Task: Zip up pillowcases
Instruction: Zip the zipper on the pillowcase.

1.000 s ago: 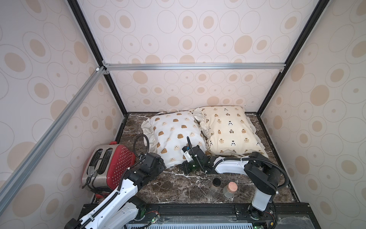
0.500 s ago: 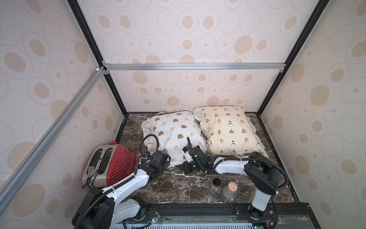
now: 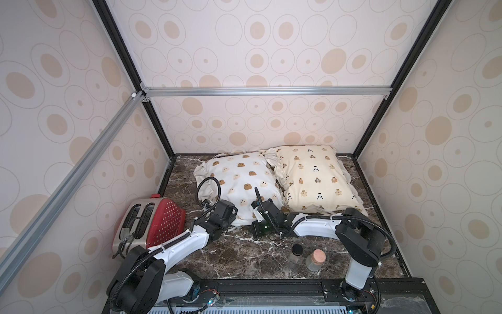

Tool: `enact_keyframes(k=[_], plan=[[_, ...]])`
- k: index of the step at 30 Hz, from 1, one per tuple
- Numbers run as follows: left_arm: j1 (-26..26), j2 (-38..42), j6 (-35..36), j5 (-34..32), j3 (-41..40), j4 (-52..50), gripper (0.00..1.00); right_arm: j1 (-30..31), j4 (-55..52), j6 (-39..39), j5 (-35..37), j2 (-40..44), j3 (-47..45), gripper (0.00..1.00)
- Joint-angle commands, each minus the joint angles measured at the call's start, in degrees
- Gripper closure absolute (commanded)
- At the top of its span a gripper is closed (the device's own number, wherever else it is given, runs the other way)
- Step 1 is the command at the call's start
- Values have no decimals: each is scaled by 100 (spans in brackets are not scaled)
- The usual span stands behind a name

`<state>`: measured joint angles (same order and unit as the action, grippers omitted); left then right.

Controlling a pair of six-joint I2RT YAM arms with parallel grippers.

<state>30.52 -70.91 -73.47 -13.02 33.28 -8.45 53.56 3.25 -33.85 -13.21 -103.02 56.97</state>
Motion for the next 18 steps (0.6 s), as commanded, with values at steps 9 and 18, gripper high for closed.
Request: enact_keyframes(k=[9, 18], plan=[[-743, 774, 1187, -78, 214, -609, 100, 8, -885, 32, 372, 111, 232, 100], [-1668, 1115, 1666, 232, 327, -935, 100, -122, -1322, -260, 667, 175, 145, 100]])
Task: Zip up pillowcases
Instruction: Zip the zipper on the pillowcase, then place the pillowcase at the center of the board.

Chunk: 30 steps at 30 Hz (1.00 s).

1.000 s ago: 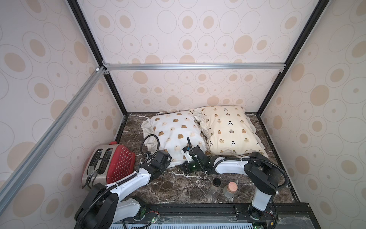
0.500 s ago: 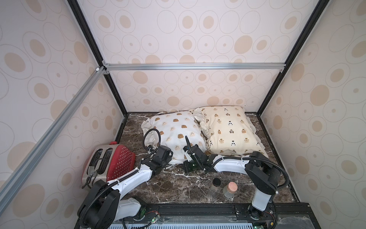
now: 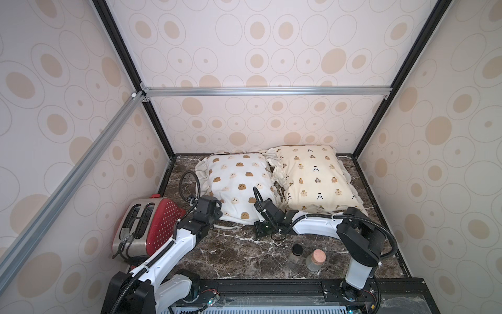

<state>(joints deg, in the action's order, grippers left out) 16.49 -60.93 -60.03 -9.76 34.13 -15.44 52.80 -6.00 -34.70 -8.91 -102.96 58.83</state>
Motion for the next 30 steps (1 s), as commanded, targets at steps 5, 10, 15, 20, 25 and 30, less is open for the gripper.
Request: enact_keyframes(k=[5, 10, 15, 20, 25, 30], plan=[[-689, 23, 508, -14, 404, -267, 100, -53, -770, -375, 555, 313, -187, 100], [-927, -185, 588, 106, 494, -196, 100, -76, -1015, -494, 882, 538, -408, 100], [-928, -271, 638, 221, 489, -166, 100, -76, -1149, -467, 959, 684, -383, 100], [-876, -74, 806, 62, 543, -540, 49, -73, -1110, -54, 663, 1060, -202, 66], [-874, 455, 1122, -719, 809, -1141, 12, -276, -1816, 354, 1134, 1824, 122, 50], [-874, 630, 1703, -1762, 1281, -1260, 1, -1176, -2182, 790, 1966, 2857, 42, 15]])
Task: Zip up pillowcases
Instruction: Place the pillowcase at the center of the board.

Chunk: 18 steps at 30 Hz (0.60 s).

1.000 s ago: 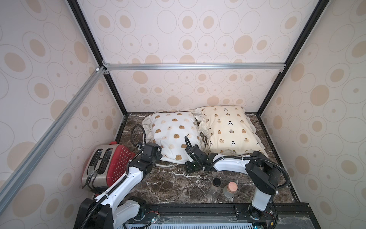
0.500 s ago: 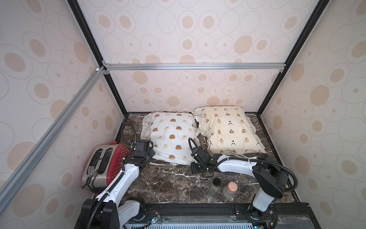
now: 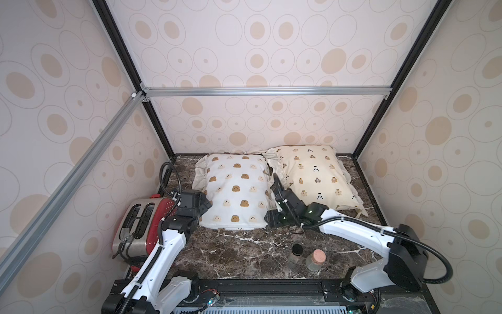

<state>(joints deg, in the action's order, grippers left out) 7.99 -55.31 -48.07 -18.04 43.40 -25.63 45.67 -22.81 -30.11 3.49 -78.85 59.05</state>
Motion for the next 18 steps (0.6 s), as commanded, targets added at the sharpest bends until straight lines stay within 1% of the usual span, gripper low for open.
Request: enact_keyframes(k=[1, 2, 3, 4, 5, 7, 9, 10, 12, 15, 17, 18], plan=[[-30, -4, 674, -1209, 424, -202, 1, -783, -556, 437, 1019, 680, -27, 11], [-26, -97, 826, -1499, 478, -157, 0, -1064, -557, 582, 1404, 863, -85, 8], [-26, -202, 999, -1812, 459, 15, 1, -1324, -448, 819, 2048, 1102, -219, 4], [-26, -230, 1247, -2074, 299, 418, 1, -1579, -186, 1073, 2674, 1321, -445, 0], [-30, -220, 1470, -2228, 59, 874, 1, -1874, 158, 1277, 3068, 1467, -684, 0], [-25, -208, 2162, -2277, -651, 2278, 1, -2700, 994, 1668, 3332, 1663, -1279, 0], [-27, -435, 2655, -2351, -973, 2980, 1, -3498, 1527, 1798, 3358, 1608, -1723, 0], [-25, -632, 2793, -2439, -993, 3089, 1, -3808, 1750, 1773, 3332, 1537, -1904, 0], [-26, -1064, 3038, -2434, -1006, 3387, 1, -4233, 2364, 1847, 3143, 1401, -2302, 0], [-28, -1694, 3619, -2490, -1246, 4377, 1, -4393, 3848, 2355, 3035, 1124, -2977, 0], [-25, -1997, 3952, -2362, -1473, 5131, 1, -4471, 4691, 2504, 2621, 904, -3301, 0], [-21, -2120, 4094, -2111, -1563, 5461, 1, -4517, 4922, 2518, 2217, 800, -3393, 0]])
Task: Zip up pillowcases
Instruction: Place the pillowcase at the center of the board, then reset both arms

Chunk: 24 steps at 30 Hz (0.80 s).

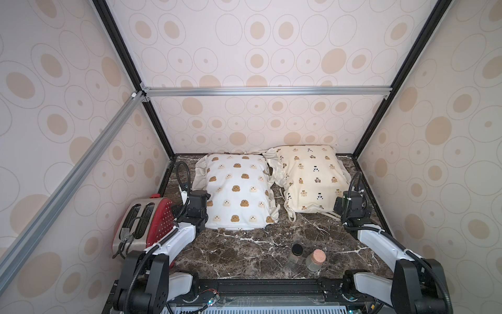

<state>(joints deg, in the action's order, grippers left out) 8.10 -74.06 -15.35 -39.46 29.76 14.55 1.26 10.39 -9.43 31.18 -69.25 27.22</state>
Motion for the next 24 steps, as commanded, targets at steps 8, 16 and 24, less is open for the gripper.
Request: enact_keyframes(k=[8, 16, 24], plan=[[-105, -868, 1644, 990, -633, 3213, 1, -56, 3085, 813, -2821, -1134, -471, 0], [-484, -1212, 1548, 2163, -990, 4068, 1, 358, 3318, 1176, -2337, -1744, -246, 0], [-722, -1417, 1178, 2067, -590, 3460, 1, 226, 3074, 1021, -2399, -1799, -85, 0]])
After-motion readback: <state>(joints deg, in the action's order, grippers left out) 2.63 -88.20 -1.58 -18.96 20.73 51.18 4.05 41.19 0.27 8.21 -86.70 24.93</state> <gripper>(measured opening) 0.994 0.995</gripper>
